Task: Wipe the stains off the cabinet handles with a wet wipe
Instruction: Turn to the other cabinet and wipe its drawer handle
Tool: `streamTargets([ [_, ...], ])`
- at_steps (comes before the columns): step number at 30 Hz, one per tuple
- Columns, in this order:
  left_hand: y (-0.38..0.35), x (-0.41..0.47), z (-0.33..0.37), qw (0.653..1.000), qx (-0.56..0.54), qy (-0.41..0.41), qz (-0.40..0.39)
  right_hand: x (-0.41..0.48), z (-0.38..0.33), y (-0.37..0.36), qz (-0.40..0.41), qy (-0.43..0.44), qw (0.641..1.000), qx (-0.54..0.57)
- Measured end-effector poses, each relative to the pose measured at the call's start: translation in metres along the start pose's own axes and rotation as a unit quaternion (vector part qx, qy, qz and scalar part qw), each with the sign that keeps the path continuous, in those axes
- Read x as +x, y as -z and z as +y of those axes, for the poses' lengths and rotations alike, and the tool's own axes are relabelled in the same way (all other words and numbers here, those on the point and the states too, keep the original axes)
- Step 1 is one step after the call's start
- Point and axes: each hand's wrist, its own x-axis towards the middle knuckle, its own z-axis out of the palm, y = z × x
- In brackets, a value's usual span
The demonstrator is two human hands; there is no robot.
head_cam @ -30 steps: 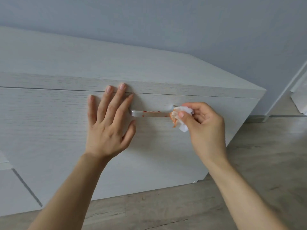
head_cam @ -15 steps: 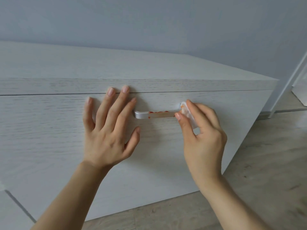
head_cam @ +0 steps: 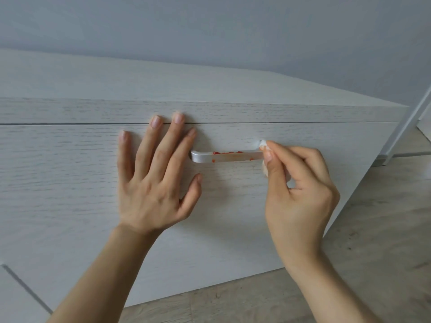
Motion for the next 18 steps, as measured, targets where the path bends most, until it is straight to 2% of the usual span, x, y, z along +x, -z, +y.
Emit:
streamTargets([
  [4,0.000,0.000,-0.001,1.000,-0.001,0.001,0.003,-0.003,-0.007,-0.004,-0.014,0.024,0.999,-0.031],
  [8,0.001,0.001,-0.001,1.000,-0.007,-0.003,0.004,0.000,-0.009,-0.005,-0.002,-0.032,0.999,-0.012],
  [11,0.003,0.001,-0.002,1.000,-0.021,-0.007,0.009,-0.002,-0.011,-0.003,-0.019,-0.018,1.000,-0.014],
  [15,0.006,0.001,-0.003,0.999,-0.022,-0.007,0.024,0.002,-0.006,0.003,0.023,-0.080,0.996,0.033],
  [18,0.005,-0.001,0.001,1.000,-0.011,0.010,0.020,-0.003,-0.008,0.000,-0.002,-0.072,0.996,0.047],
])
